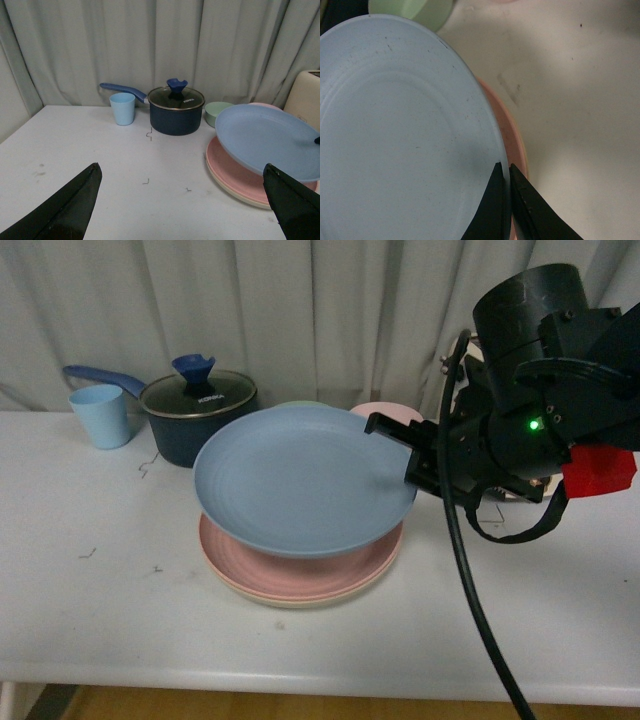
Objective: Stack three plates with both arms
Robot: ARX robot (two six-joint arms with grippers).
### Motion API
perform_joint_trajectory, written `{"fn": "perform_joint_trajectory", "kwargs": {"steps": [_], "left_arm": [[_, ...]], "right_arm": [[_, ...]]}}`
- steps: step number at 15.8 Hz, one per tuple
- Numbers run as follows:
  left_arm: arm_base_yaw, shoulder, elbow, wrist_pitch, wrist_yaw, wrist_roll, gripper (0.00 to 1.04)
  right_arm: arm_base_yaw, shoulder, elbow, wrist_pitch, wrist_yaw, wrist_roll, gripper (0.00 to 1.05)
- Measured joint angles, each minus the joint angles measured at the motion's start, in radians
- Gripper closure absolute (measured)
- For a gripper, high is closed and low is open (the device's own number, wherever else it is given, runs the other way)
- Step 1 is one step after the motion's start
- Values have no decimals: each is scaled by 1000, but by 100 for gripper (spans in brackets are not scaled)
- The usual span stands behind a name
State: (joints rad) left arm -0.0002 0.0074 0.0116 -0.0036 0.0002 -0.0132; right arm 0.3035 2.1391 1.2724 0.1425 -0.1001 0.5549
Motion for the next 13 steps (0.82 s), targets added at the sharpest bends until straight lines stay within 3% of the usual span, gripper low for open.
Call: {"fn": "perform_joint_trajectory", "kwargs": {"steps": [12,13], "left_arm": [[0,0,0,0,0,0,7],[0,0,0,0,0,0,7]], "right_arm": [[32,35,28,-92,38,74,102],[37,35,28,-97,37,73,98]]}}
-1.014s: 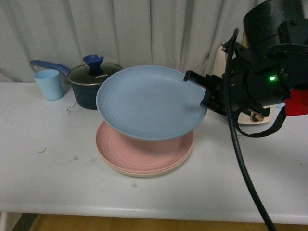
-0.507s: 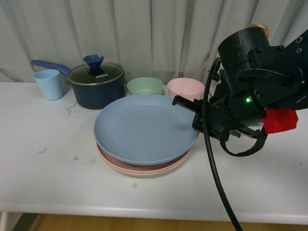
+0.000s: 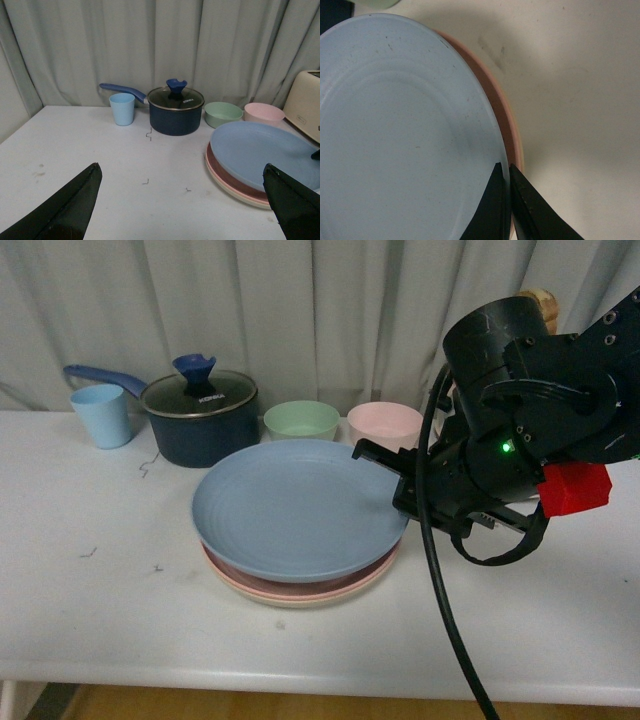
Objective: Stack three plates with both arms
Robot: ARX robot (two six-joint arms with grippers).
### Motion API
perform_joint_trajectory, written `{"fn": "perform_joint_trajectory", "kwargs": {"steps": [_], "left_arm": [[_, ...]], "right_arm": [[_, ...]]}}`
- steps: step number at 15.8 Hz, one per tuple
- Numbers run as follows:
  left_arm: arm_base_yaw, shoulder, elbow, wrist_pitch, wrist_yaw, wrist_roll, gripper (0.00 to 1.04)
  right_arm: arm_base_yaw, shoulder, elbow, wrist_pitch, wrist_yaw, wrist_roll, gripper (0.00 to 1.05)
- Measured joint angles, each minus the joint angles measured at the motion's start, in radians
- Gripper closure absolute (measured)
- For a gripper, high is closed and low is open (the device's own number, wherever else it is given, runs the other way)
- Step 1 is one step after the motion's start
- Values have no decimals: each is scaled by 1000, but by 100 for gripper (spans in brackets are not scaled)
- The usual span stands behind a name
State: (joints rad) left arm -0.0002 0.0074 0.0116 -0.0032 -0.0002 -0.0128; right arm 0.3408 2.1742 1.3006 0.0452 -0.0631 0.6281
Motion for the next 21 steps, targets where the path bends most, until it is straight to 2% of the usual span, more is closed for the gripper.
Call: {"fn": "perform_joint_trajectory", "kwargs": {"steps": [1,3,4,5,8,9,10,11,14,19,21], "left_arm": [[0,0,0,0,0,0,7],[0,0,0,0,0,0,7],[0,0,0,0,0,0,7],[0,0,0,0,0,0,7],[0,0,0,0,0,0,7],[0,0,0,0,0,0,7],[0,0,0,0,0,0,7],[0,0,0,-1,0,0,7],[0,0,0,0,0,0,7],[0,0,0,0,0,0,7],[0,0,0,0,0,0,7]], "right_arm": [[6,0,-1,20,3,5,74],[4,-17,-35,48,3,12,51],[-9,-87,-79,90,20,35,27],[-13,-294,-155,201,34,53,8],[6,-519,-267,244,29,29,6],[20,-579,-327,388,109,-43,11],[16,-662,-438,562,273,-211,24],[-11,-756,-552,628,338,-355,35],[-117,-995,-798,641,308,-560,64],[-154,-1116,-930,637,255,-598,82],[-205,-1230,-1041,640,190,-612,100]]}}
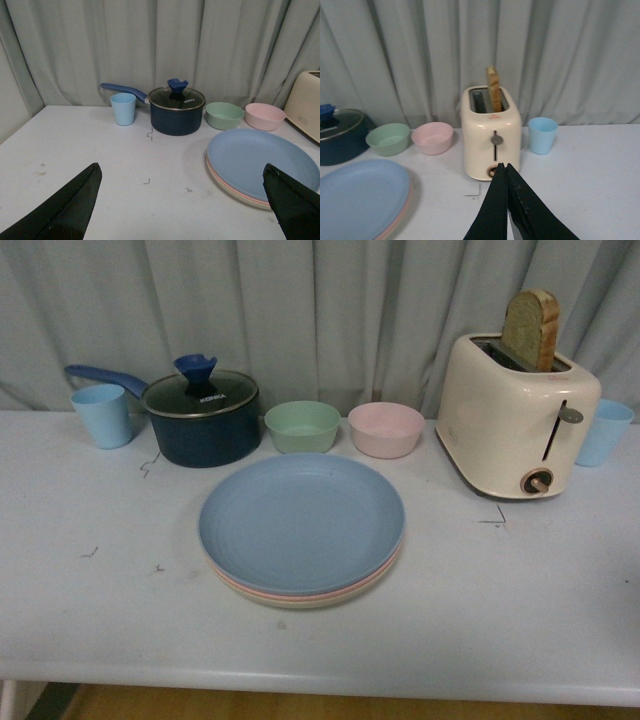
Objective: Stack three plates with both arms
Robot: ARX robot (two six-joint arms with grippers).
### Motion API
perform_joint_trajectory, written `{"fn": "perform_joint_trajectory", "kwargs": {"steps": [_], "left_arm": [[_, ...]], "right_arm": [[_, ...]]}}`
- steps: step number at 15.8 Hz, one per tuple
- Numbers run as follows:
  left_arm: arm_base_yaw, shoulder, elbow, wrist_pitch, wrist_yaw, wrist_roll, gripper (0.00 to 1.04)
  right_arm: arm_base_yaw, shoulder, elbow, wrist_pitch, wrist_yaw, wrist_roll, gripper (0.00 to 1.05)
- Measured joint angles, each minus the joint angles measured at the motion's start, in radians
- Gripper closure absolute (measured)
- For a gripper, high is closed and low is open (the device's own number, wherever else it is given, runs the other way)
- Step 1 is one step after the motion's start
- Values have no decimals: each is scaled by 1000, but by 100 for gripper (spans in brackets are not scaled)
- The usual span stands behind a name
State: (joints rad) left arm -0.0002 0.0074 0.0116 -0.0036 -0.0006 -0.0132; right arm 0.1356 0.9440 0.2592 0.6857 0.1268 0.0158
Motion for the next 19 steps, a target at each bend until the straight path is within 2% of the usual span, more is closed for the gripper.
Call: {"fn": "perform_joint_trajectory", "kwargs": {"steps": [1,3,4,5,11,12,19], "left_arm": [[0,0,0,0,0,0,7],[0,0,0,0,1,0,7],[0,0,0,0,0,0,7],[0,0,0,0,-1,0,7],[0,0,0,0,0,0,7],[0,0,0,0,1,0,7],[0,0,0,0,0,0,7]], "right_arm": [[-37,-63,-59,-7,-16,-9,103],[-53,-132,-110,-32,-46,-9,103],[-110,-173,-129,-51,-114,-10,103],[-143,-212,-147,-70,-116,-10,103],[-140,-422,-217,-210,-124,-10,103],[-140,-431,-248,-172,-124,-10,103],[-140,-653,-248,-391,-124,-10,103]]}}
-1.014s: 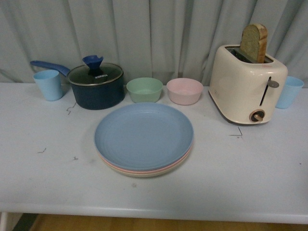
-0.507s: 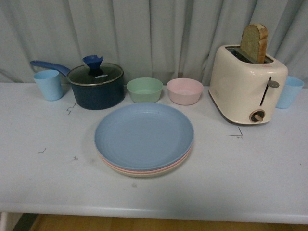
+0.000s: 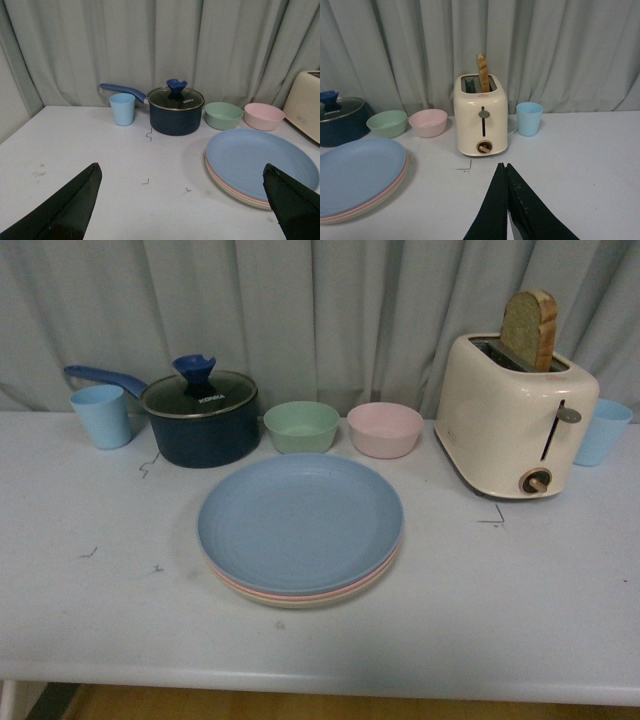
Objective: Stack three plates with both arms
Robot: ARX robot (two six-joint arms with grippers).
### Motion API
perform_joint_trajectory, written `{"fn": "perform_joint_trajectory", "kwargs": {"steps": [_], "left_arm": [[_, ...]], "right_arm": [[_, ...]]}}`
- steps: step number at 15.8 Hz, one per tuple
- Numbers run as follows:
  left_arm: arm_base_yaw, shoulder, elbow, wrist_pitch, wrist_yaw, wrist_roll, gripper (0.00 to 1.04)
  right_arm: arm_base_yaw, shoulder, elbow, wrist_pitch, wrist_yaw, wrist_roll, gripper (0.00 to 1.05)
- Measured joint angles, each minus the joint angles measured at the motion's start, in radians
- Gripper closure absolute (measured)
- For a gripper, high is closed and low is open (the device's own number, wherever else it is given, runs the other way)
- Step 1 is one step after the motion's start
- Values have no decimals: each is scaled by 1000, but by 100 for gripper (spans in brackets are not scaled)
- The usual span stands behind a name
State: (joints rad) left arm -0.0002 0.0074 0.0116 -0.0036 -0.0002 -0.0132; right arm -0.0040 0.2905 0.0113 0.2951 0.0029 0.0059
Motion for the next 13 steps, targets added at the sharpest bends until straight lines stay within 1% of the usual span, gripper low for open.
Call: {"fn": "perform_joint_trajectory", "kwargs": {"steps": [6,7,8,9,10,13], "left_arm": [[0,0,0,0,0,0,7],[0,0,0,0,0,0,7],[0,0,0,0,-1,0,7],[0,0,0,0,0,0,7],[0,0,0,0,0,0,7],[0,0,0,0,0,0,7]], "right_arm": [[0,-114,0,-116,0,0,103],[0,-160,2,-184,0,0,103],[0,-254,0,-304,-3,0,103],[0,-286,3,-282,-3,0,103],[0,-286,0,-307,-2,0,103],[0,-286,0,-299,-3,0,103]]}}
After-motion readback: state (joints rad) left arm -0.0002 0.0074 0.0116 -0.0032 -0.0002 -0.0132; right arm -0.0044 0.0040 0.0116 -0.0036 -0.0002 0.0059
